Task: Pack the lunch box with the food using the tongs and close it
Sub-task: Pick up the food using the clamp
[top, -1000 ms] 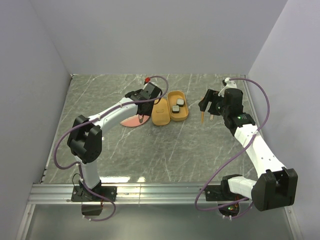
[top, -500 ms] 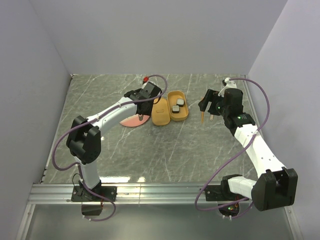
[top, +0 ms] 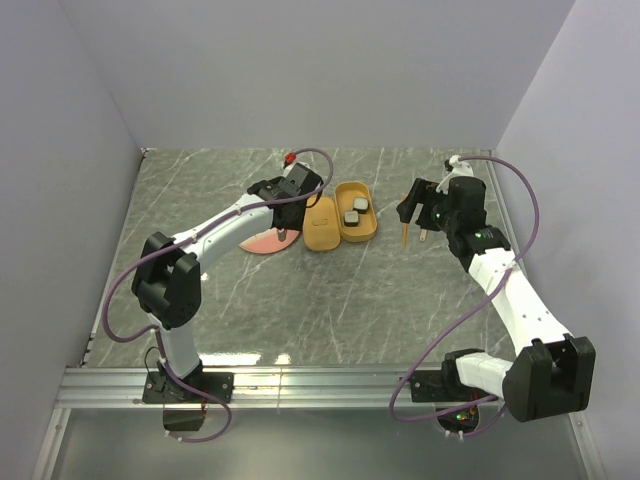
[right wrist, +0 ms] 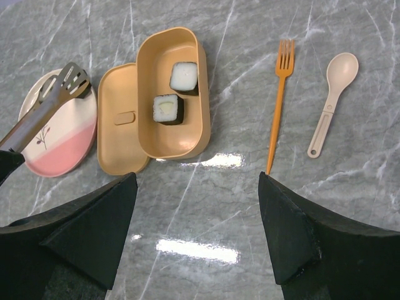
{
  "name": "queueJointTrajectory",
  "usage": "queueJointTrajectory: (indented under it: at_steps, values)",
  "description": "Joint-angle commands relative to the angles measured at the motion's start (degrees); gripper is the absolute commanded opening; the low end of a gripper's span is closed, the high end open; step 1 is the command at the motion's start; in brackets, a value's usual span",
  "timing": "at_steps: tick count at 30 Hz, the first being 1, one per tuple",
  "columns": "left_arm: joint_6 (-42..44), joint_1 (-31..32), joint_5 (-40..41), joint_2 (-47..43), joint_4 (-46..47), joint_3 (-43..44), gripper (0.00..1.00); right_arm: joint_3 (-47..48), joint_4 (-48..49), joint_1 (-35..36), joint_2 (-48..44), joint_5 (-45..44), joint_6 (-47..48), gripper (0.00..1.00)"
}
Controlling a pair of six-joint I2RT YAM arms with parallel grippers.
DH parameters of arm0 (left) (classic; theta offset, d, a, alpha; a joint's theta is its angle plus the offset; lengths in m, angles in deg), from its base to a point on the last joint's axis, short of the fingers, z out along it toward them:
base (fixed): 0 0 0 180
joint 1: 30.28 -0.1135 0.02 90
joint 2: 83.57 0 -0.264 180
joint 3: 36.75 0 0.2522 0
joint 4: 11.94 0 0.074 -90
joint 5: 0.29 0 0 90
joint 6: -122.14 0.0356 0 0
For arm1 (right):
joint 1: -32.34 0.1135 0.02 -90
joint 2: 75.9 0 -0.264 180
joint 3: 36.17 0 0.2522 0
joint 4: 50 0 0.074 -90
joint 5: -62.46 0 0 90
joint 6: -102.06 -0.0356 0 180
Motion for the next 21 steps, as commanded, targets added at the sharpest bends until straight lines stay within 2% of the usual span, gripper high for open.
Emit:
queueJointTrajectory:
  at_steps: [1, 11, 21]
  values:
    - [-0.2, 0.17, -0.66, -1.74, 2.51, 1.36, 0.49, 0.47, 1.26, -0.19, -0.03, 0.29, -0.4, 0.85]
    - [0.06, -0.27, -1.1, 0.63, 2.95, 2.24, 0.49, 0.39, 1.17, -0.27, -0.56, 0.03, -0.31, 0.85]
    - [0.06, -0.89, -0.92, 0.19, 2.6, 1.71, 0.32, 0.21, 1.25, -0.19, -0.73, 0.03, -0.4, 0.85]
